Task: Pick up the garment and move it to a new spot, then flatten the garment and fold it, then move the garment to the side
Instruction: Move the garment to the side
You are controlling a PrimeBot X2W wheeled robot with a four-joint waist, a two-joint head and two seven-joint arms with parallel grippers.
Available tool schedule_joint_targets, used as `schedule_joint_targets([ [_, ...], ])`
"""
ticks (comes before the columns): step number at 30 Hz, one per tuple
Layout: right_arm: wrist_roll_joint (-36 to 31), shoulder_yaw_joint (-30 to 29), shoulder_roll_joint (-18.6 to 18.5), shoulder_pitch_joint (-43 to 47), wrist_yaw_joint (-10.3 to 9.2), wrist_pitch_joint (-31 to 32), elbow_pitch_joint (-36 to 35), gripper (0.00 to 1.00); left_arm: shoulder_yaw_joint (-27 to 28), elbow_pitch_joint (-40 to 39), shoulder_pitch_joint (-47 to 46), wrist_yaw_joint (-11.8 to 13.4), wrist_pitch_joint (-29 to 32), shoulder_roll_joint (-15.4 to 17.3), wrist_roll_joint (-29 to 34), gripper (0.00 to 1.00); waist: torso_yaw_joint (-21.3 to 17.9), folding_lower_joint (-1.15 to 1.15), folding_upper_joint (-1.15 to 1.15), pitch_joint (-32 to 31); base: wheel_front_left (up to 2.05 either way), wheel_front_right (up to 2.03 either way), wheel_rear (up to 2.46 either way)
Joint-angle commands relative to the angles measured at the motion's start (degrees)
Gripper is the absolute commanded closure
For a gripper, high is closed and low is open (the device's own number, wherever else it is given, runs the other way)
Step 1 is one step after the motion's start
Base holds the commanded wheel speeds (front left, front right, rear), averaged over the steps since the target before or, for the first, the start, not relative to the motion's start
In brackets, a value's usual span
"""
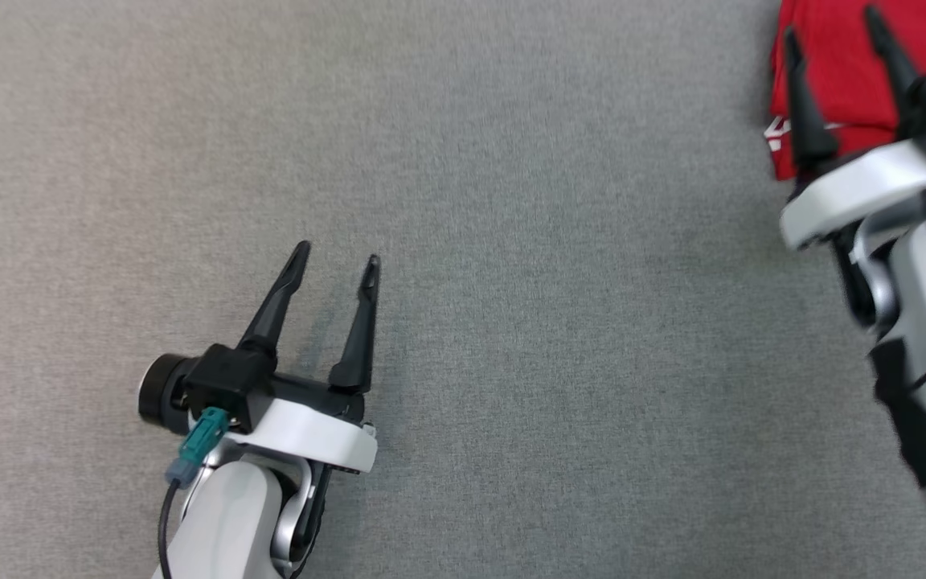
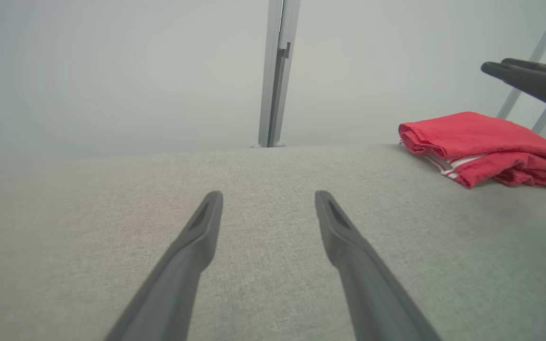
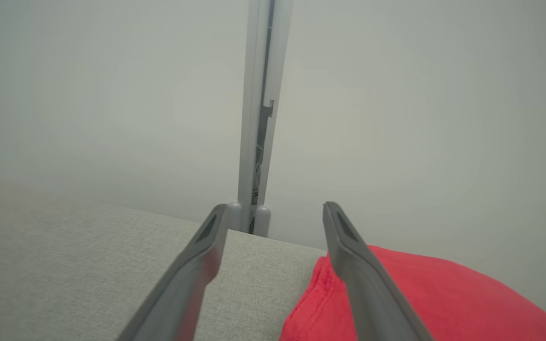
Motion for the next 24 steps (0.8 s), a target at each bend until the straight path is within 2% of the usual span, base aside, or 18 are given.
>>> schedule_joint_targets([
  [1,0.6,0.2,0.1,2.0,-0.01,-0.3,-1.3,0.00,0.6,0.2,0.6,0.6,0.0,0.3,-0.8,0.00,0.4,0.00,0.00,-2.5,0.00,0.00,0.00],
  [9,1.0,2.1,2.2,15.6,-0.01,-0.3,-10.7,0.00,2.9,0.8,4.1,2.5,0.0,0.0,-5.1,0.00,0.9,0.00,0.00,-9.1,0.00,0.00,0.00],
  [17,-0.3,-6.2,5.3,30.1,-0.01,-0.3,-20.7,0.00,4.3,-2.0,8.5,3.0,0.0,0.0,-9.5,0.00,1.3,0.00,0.00,-14.2,0.00,0.00,0.00],
  [24,-0.4,-8.8,6.6,40.8,-0.01,-0.3,-25.9,0.00,5.6,-4.2,12.8,1.9,0.0,0.0,-6.9,0.00,1.8,0.00,0.00,-17.7,0.00,0.00,0.00],
])
